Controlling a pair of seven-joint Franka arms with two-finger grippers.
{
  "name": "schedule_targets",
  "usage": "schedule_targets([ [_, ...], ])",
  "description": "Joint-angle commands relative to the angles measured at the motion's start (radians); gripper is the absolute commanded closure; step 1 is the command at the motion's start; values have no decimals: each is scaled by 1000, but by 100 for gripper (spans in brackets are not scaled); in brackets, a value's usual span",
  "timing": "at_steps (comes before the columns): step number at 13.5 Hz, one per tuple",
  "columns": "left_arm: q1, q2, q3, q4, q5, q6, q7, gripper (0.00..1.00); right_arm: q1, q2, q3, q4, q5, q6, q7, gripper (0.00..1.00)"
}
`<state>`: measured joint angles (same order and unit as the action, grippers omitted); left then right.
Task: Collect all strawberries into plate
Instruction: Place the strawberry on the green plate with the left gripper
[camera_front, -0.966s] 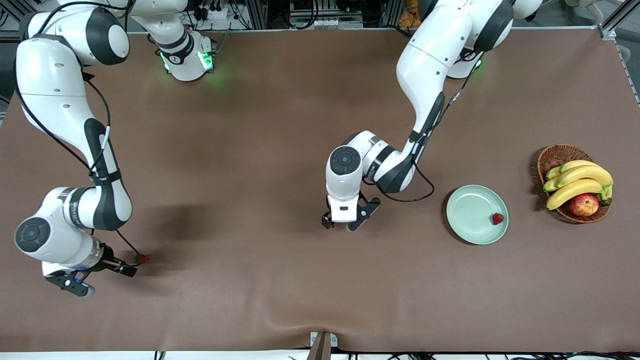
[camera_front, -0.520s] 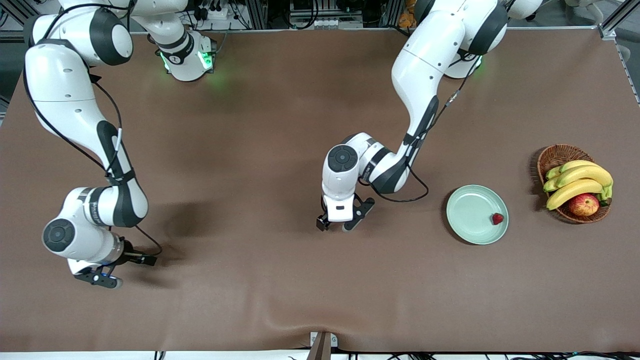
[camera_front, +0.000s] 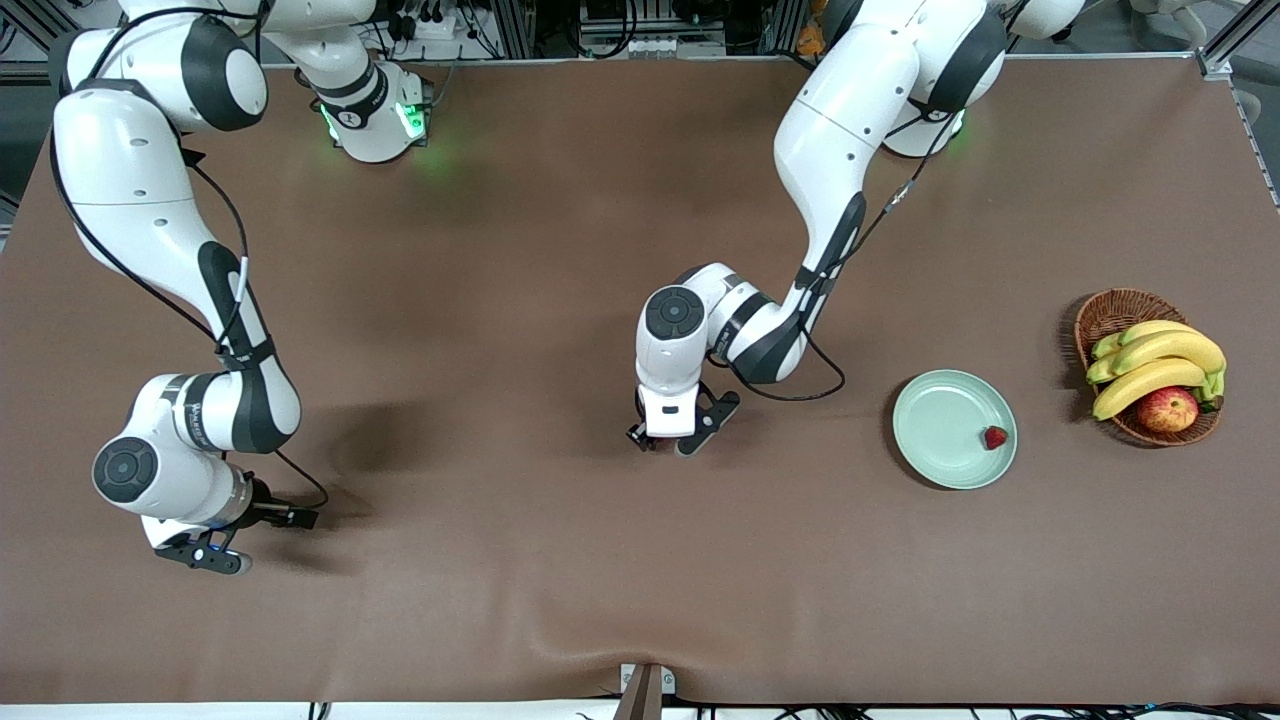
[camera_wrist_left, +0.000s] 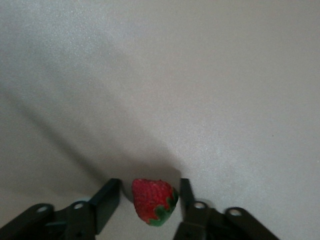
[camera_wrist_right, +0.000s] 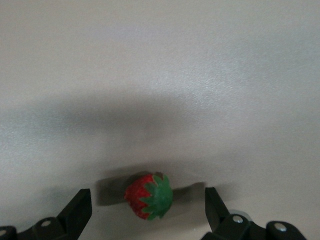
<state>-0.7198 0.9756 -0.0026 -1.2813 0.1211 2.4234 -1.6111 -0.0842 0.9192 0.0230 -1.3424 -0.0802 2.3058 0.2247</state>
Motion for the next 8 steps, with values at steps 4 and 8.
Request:
schedule_targets([
  [4, -4, -41, 13, 19, 23, -93, 118, 100, -11, -17, 8, -17, -20, 7, -7, 0],
  [8, 78, -196, 18, 2, 23, -297, 342, 100, -11, -13, 8, -20, -18, 35, -5, 0],
])
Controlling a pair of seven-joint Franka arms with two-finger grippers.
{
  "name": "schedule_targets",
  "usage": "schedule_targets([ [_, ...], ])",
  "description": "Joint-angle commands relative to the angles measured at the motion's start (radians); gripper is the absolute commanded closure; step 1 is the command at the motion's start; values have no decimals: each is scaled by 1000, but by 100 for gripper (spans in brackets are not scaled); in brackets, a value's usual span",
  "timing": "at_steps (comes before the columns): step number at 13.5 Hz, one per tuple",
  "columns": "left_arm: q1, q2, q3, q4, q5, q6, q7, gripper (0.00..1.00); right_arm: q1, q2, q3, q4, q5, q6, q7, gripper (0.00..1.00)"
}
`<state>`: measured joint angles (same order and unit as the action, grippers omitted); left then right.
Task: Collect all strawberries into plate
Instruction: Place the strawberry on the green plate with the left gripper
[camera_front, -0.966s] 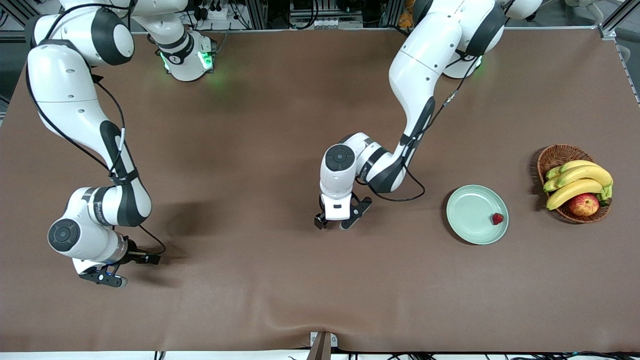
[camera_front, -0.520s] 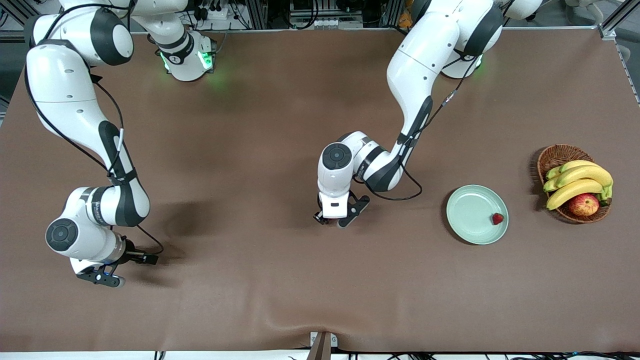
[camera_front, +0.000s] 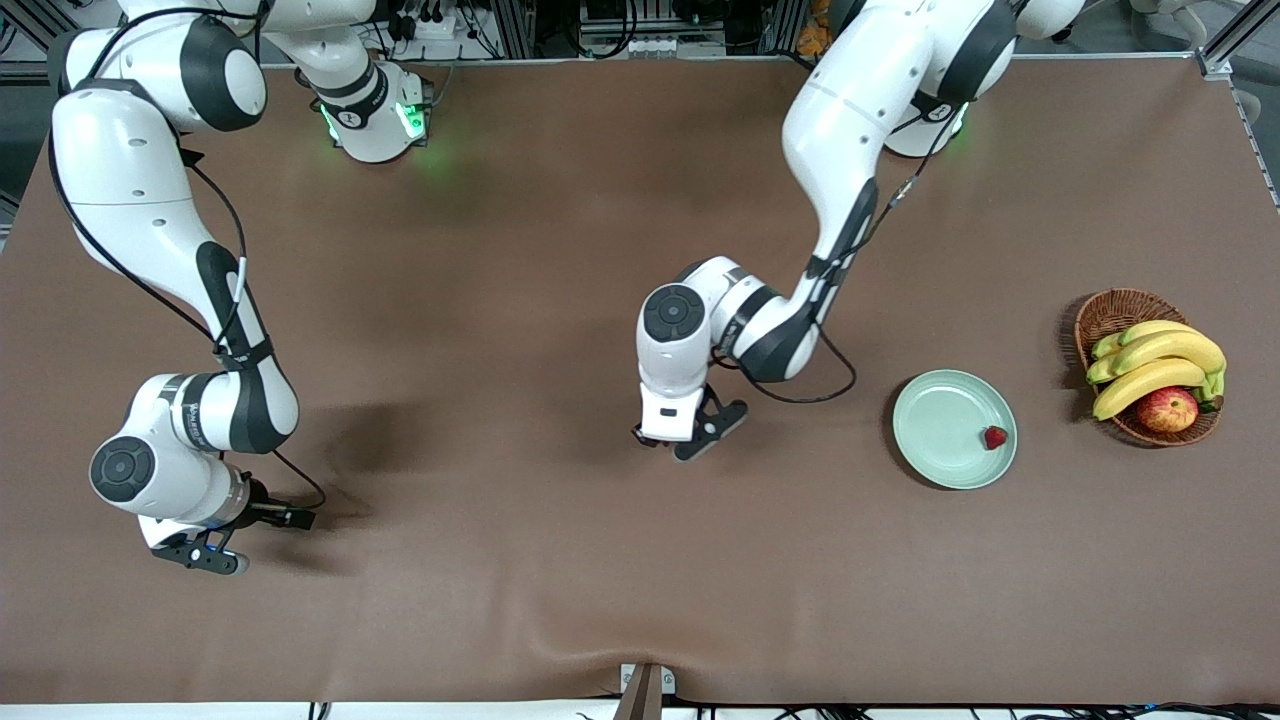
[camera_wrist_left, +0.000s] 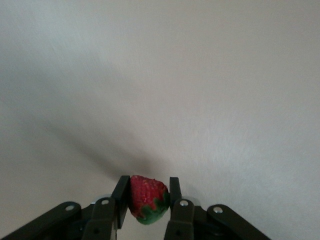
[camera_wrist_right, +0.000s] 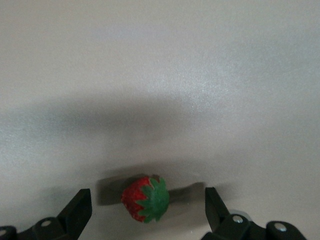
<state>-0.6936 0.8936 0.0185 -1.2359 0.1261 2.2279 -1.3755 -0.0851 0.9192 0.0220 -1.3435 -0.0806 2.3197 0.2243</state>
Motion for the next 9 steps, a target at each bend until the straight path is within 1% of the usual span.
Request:
schedule_targets([
  [1, 81, -146, -6, -45, 18, -152, 181, 100, -10, -13, 9, -19, -18, 21, -3, 0],
  [3, 132, -194, -8, -54, 12, -243, 301, 100, -10, -13, 9, -19, -18, 21, 0, 0],
  [4, 150, -218, -8, -71, 14, -260, 328, 100, -10, -11, 9, -19, -19, 23, 0, 0],
  [5, 184, -252, -9, -106, 17, -261, 360, 100, -10, -7, 9, -19, -19, 23, -2, 0],
  [6, 210, -284, -12, -143, 14, -263, 437, 100, -12, -5, 9, -19, -19, 23, 0, 0],
  [9, 299, -381, -11, -305, 14, -280, 684, 100, -10, -5, 9, -19, -19, 21, -2, 0],
])
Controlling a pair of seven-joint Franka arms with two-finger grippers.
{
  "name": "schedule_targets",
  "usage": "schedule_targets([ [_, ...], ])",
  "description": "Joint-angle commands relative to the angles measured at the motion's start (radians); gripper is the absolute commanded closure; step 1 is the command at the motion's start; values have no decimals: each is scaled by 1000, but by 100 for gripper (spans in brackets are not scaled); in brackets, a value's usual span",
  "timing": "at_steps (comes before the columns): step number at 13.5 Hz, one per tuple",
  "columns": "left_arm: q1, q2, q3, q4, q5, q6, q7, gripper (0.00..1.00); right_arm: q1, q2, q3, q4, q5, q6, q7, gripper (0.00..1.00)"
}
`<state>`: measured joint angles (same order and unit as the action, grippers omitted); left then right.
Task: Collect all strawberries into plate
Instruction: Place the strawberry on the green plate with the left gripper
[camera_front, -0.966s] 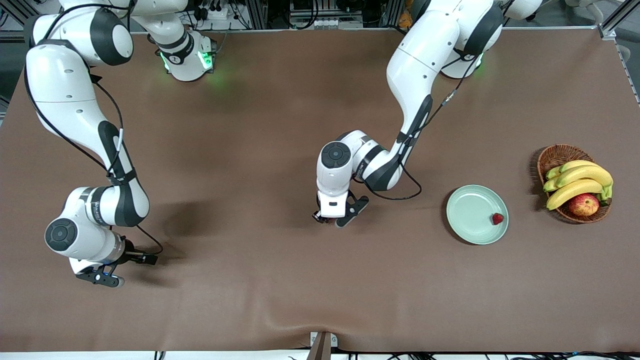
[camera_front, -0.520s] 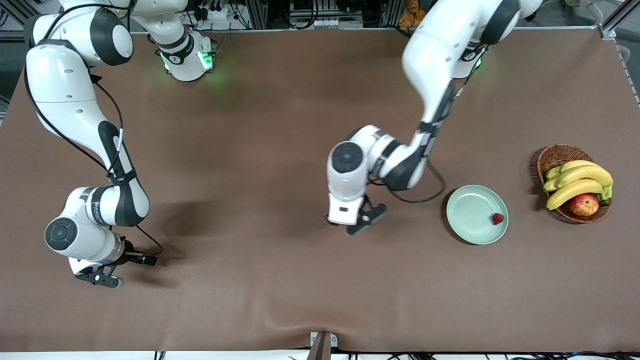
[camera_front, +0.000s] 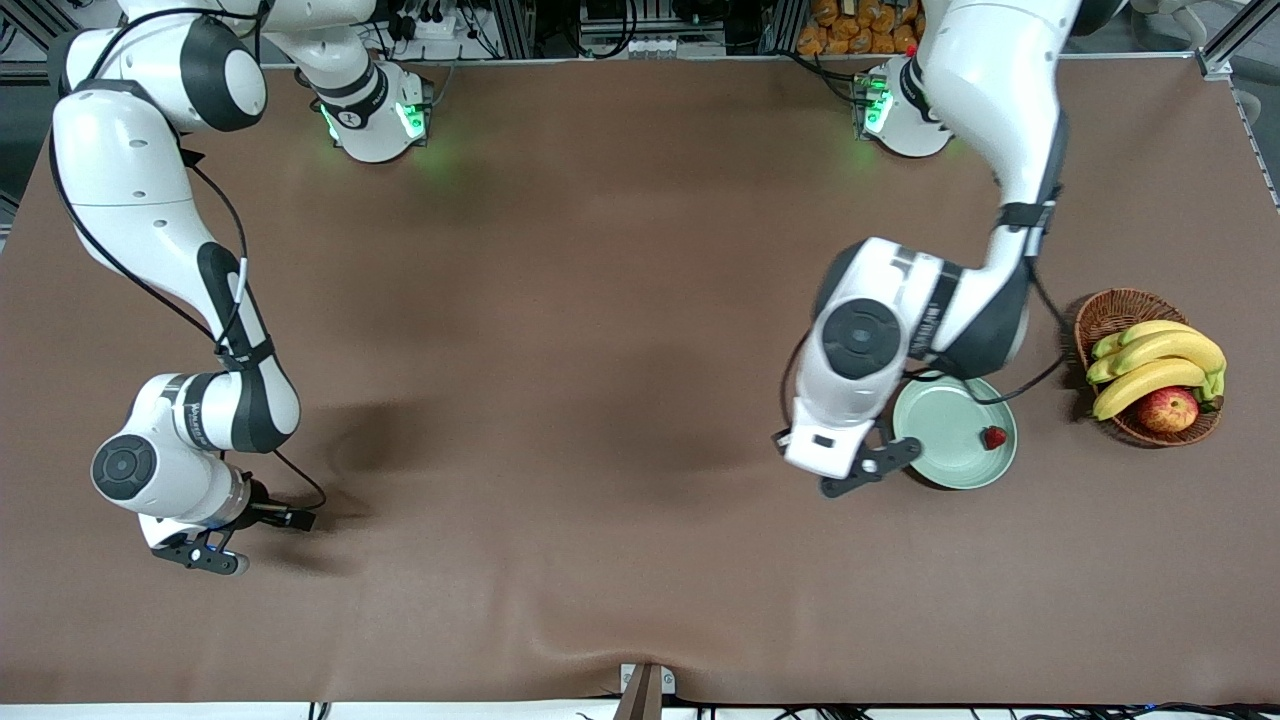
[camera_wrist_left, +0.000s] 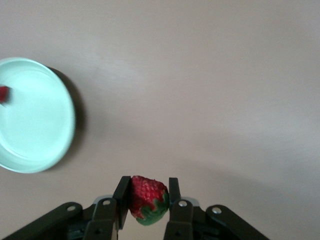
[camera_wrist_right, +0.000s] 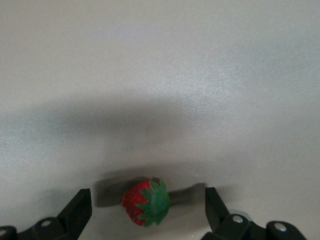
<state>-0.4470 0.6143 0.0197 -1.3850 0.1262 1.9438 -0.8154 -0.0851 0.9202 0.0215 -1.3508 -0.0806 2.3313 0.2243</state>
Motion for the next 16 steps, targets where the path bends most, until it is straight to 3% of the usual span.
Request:
schedule_targets([
  [1, 82, -123, -12, -210, 15, 4, 215, 100, -10, -6, 9, -11, -19, 10, -2, 0],
  [2, 114, -137, -14, -245, 15, 4, 275, 100, -11, -6, 9, -11, -18, 11, 1, 5],
  [3, 132, -149, -14, -284, 16, 4, 307, 100, -11, -6, 9, -11, -11, 10, 7, 68],
  [4, 145, -160, -12, -326, 18, 23, 352, 100, -11, -6, 9, -11, -7, 10, 9, 100],
  [9, 252, -150, -10, -497, 27, 271, 499, 100, -10, -11, 9, -13, -7, 0, 0, 100],
  [11, 287, -119, -12, -499, 52, 317, 509, 70, -7, -23, 9, -13, -7, -12, -3, 100],
  [13, 301, -119, -12, -508, 50, 337, 533, 51, 8, -55, 15, -11, -7, -42, -5, 100],
  [14, 303, -120, -12, -508, 50, 337, 535, 26, 21, -76, 31, -11, -7, -55, -3, 100],
  [15, 319, -132, -12, -509, 50, 336, 535, 9, 25, -101, 50, -10, -7, -65, -5, 100],
  [16, 327, -161, -15, -511, 50, 324, 536, 1, 28, -122, 79, -10, -7, -67, -7, 100],
])
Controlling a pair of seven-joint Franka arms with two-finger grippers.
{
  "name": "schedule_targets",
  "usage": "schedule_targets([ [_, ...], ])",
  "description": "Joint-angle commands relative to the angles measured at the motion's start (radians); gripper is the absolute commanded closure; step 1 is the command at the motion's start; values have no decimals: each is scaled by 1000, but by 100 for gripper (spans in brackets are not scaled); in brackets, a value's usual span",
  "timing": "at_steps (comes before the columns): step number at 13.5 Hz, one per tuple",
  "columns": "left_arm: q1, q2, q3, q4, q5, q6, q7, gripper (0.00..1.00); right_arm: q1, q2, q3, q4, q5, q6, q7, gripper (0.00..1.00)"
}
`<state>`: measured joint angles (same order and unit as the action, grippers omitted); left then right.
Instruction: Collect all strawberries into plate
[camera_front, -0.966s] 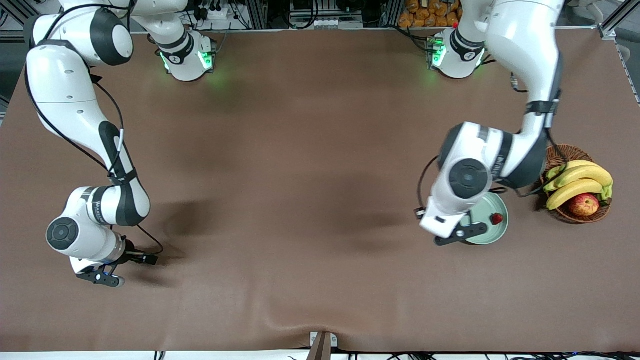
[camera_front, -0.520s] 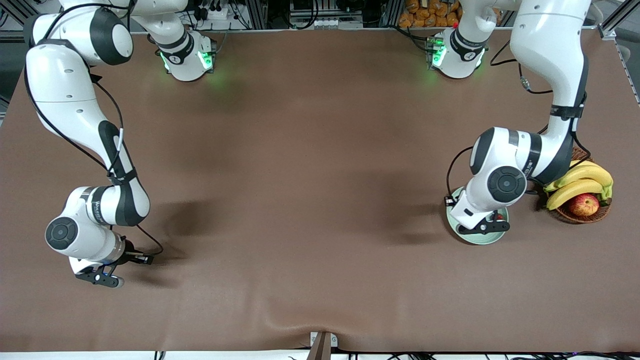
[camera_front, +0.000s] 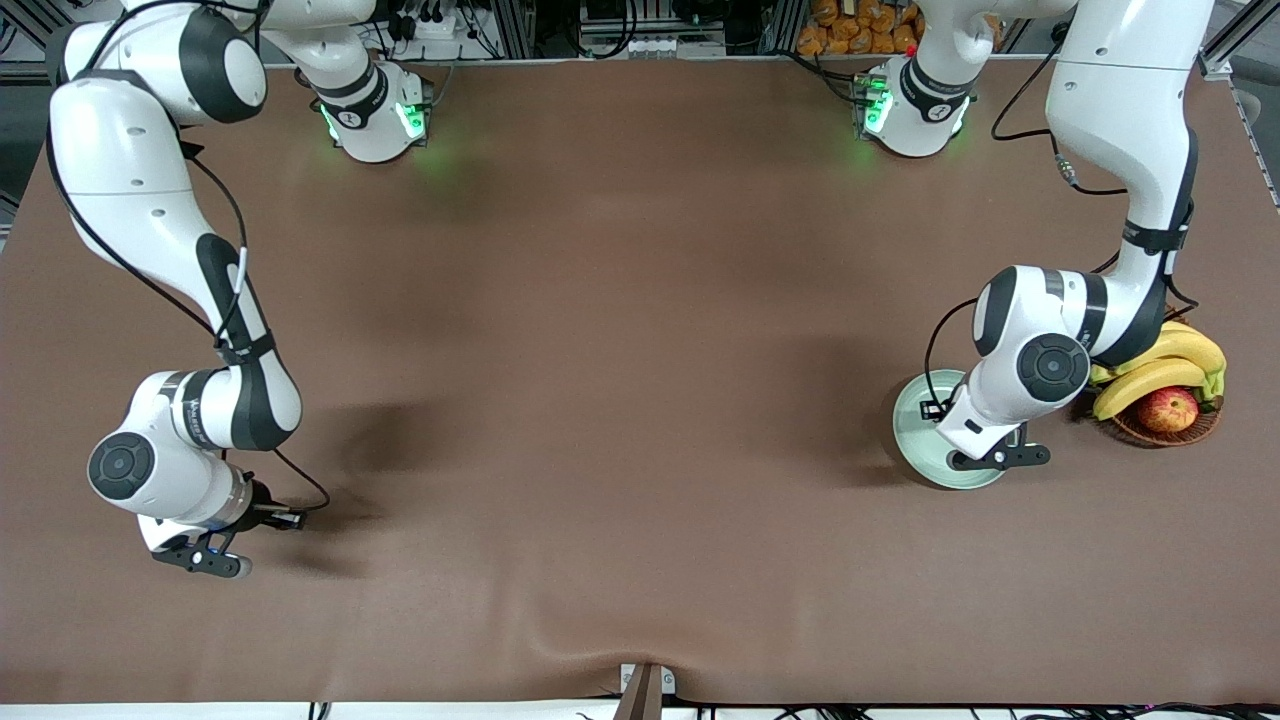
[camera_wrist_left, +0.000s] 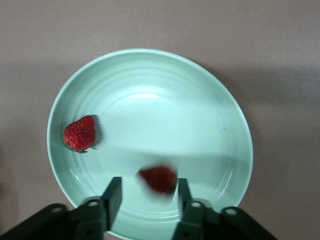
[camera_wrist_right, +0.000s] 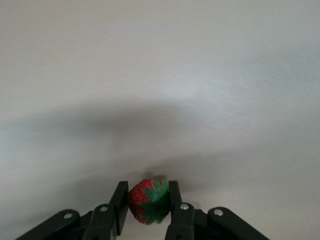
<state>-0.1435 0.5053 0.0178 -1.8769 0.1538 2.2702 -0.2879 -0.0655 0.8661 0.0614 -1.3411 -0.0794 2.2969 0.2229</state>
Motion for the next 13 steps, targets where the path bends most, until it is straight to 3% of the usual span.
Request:
schedule_targets([
  [1, 24, -85, -13, -19, 23, -33, 10, 0, 9, -84, 81, -15, -11, -33, -10, 100],
  [4, 19, -178, -16, -5, 20, -118, 9, 0, 12, -90, 220, -9, -17, -25, -80, 100],
  [6, 13, -194, -18, 37, 4, -170, 9, 0, 62, -82, 264, -7, -19, -14, -112, 100],
  [13, 13, -194, -54, 163, -8, -320, -5, 0, 433, -1, 245, -1, -29, 231, -109, 100],
])
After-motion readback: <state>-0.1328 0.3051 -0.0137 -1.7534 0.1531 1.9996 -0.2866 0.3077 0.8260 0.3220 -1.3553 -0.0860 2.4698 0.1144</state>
